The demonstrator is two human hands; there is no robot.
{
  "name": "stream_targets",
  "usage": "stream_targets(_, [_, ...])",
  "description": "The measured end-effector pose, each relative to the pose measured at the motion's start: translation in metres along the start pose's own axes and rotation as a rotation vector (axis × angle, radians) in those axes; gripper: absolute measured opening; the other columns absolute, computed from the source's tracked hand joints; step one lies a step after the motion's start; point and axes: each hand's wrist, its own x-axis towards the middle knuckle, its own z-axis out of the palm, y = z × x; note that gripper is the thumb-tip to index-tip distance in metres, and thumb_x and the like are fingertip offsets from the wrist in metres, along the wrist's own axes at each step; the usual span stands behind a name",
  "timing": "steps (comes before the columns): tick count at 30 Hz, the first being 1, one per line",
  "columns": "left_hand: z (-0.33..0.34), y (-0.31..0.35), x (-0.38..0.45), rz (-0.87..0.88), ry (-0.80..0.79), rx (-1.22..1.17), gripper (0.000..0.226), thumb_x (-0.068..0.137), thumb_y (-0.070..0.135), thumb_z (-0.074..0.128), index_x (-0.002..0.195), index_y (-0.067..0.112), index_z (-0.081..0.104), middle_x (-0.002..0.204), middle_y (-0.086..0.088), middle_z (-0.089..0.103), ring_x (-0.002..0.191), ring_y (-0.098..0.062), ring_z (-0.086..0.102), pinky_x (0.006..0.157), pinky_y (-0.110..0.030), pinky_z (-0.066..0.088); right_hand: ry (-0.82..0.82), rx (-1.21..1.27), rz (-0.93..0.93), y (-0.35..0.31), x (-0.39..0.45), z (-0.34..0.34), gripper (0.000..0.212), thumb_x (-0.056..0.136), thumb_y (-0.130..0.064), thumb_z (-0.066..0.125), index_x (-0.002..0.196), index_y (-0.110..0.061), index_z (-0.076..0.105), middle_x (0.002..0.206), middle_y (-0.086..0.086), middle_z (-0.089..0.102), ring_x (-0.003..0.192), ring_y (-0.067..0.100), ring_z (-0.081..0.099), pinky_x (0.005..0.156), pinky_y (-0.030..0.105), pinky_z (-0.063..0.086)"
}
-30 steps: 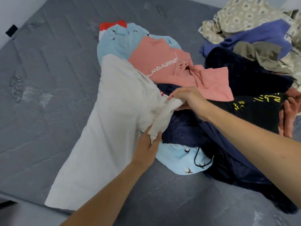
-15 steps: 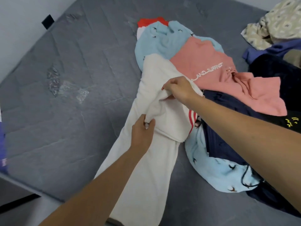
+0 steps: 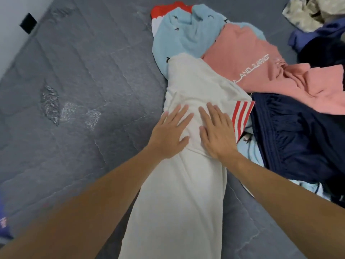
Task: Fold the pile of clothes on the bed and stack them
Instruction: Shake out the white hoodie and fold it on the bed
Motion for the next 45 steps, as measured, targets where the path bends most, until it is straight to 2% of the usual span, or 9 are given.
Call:
stream_targets(7, [0.018, -0.022, 0.003, -0.142, -0.037, 0.022, 0.1, 0.096, 0.076, 0.038, 0.166, 0.027, -0.013, 0.174, -0.007, -0.019, 0.161, -0.029, -0.011, 0.13, -0.052, 0.008, -0.058, 0.006, 0.054, 0.003, -0.036, 0.026, 0.063, 0.11, -0.04, 0.025, 0.168, -0.024, 0.003, 0.176, 0.005, -0.002, 0.162, 0.023, -0.003, 0.13, 0.05, 0.007])
stream_targets(13, [0.042, 0.009, -0.119, -0.24, -0.158, -0.249, 0.099, 0.098, 0.074, 0.041, 0.162, 0.035, -0.025, 0.171, -0.008, -0.029, 0.159, -0.028, -0.022, 0.131, -0.049, 0.001, -0.085, 0.069, 0.138, -0.032, -0.153, 0.046, 0.068, 0.108, -0.037, 0.035, 0.168, -0.018, 0.008, 0.175, 0.008, -0.002, 0.162, 0.025, -0.003, 0.128, 0.055, 0.016])
stream_targets(18, [0.066, 0.04, -0.249, -0.222, -0.2, -0.246, 0.081, 0.104, 0.062, 0.041, 0.165, 0.042, -0.009, 0.172, -0.005, -0.026, 0.16, -0.023, -0.02, 0.131, -0.045, -0.001, -0.134, 0.176, 0.225, -0.07, -0.272, 0.068, 0.065, 0.11, -0.032, 0.034, 0.167, -0.016, 0.009, 0.173, 0.018, -0.007, 0.161, 0.033, -0.008, 0.13, 0.051, 0.016])
stream_targets(21, [0.07, 0.057, -0.303, -0.344, -0.086, -0.404, 0.069, 0.104, 0.051, 0.054, 0.163, 0.047, 0.019, 0.17, 0.002, 0.004, 0.156, -0.021, 0.01, 0.128, -0.04, 0.013, -0.171, 0.221, 0.412, -0.095, -0.321, 0.066, 0.067, 0.109, -0.038, 0.039, 0.168, -0.024, 0.009, 0.171, 0.025, -0.003, 0.16, 0.04, -0.002, 0.129, 0.051, 0.02])
stream_targets(24, [0.075, 0.075, -0.331, -0.55, 0.033, -0.688, 0.064, 0.101, 0.037, 0.067, 0.157, 0.044, 0.037, 0.14, 0.001, 0.034, 0.128, -0.014, 0.041, 0.112, -0.03, 0.036, -0.148, 0.246, 0.512, -0.118, -0.356, 0.054, 0.066, 0.104, -0.037, 0.052, 0.164, -0.024, 0.026, 0.151, 0.024, 0.035, 0.132, 0.041, 0.04, 0.108, 0.05, 0.044])
stream_targets(28, [0.074, 0.086, -0.349, -0.613, 0.066, -0.898, 0.032, 0.103, 0.021, 0.065, 0.13, 0.037, 0.061, 0.13, 0.002, 0.059, 0.111, 0.001, 0.052, 0.108, -0.023, 0.043, -0.185, 0.613, 0.656, -0.129, -0.377, 0.043, 0.05, 0.099, -0.03, 0.066, 0.145, -0.025, 0.046, 0.127, 0.01, 0.051, 0.108, 0.033, 0.058, 0.087, 0.042, 0.052])
stream_targets(36, [0.061, 0.086, -0.362, -0.499, 0.13, -0.946, 0.03, 0.099, 0.007, 0.066, 0.103, 0.037, 0.07, 0.11, 0.024, 0.07, 0.101, 0.002, 0.064, 0.082, -0.008, 0.047, -0.055, 1.159, 0.796, -0.107, -0.392, 0.023, 0.017, 0.09, -0.003, 0.071, 0.101, -0.015, 0.068, 0.089, -0.005, 0.065, 0.072, 0.01, 0.056, 0.07, 0.028, 0.047])
stream_targets(40, [0.075, 0.101, -0.388, -0.497, 0.075, -0.97, 0.029, 0.1, 0.006, 0.063, 0.109, 0.033, 0.069, 0.109, 0.025, 0.068, 0.097, -0.006, 0.064, 0.082, -0.027, 0.053, -0.055, 1.084, 0.778, -0.108, -0.417, 0.027, 0.023, 0.089, 0.004, 0.064, 0.102, -0.014, 0.061, 0.084, 0.003, 0.059, 0.046, 0.004, 0.046, 0.049, 0.022, 0.041])
stream_targets(45, [0.09, 0.108, -0.414, -0.432, -0.015, -0.539, 0.05, 0.096, 0.009, 0.062, 0.14, 0.032, 0.055, 0.125, -0.001, 0.043, 0.104, -0.015, 0.05, 0.096, -0.037, 0.051, -0.164, 0.532, 0.499, -0.117, -0.44, 0.045, 0.036, 0.093, -0.012, 0.064, 0.127, -0.02, 0.056, 0.121, 0.007, 0.052, 0.109, 0.026, 0.051, 0.089, 0.038, 0.047])
